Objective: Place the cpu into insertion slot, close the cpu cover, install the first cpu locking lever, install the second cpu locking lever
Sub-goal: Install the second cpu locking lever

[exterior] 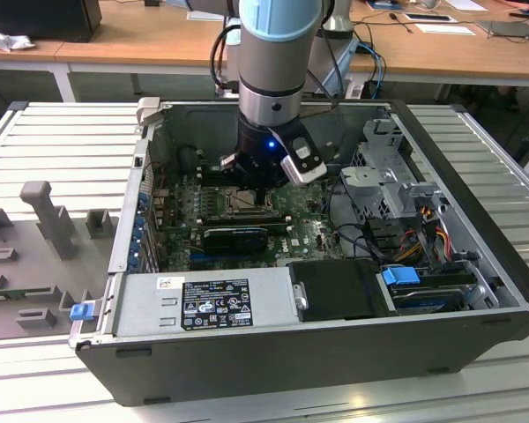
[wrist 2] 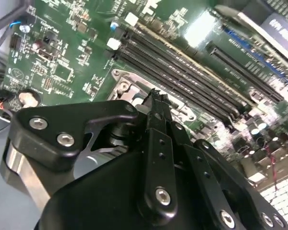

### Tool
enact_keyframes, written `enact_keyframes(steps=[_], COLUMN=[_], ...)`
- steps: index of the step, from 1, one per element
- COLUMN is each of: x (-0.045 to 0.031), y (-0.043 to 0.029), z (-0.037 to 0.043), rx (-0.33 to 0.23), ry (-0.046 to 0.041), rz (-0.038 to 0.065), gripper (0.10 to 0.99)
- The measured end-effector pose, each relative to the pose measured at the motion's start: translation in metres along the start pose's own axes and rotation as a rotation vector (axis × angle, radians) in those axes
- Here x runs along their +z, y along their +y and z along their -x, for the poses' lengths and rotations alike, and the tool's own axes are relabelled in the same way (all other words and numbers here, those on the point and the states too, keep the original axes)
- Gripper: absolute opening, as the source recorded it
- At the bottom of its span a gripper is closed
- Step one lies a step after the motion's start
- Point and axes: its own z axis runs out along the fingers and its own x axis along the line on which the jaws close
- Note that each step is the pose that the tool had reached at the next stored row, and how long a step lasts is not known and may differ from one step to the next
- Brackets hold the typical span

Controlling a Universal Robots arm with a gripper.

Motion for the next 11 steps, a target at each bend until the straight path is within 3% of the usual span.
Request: enact_keyframes(steps=[6, 11], x=[0.0021, 0.0137], y=[-0.0015, -0.0026], z=[-0.0264, -0.0308], rx=[-0.002, -0.012], ry=[-0.0001, 0.0010], rz=[0.006, 0.010], gripper=[0.106, 0.106])
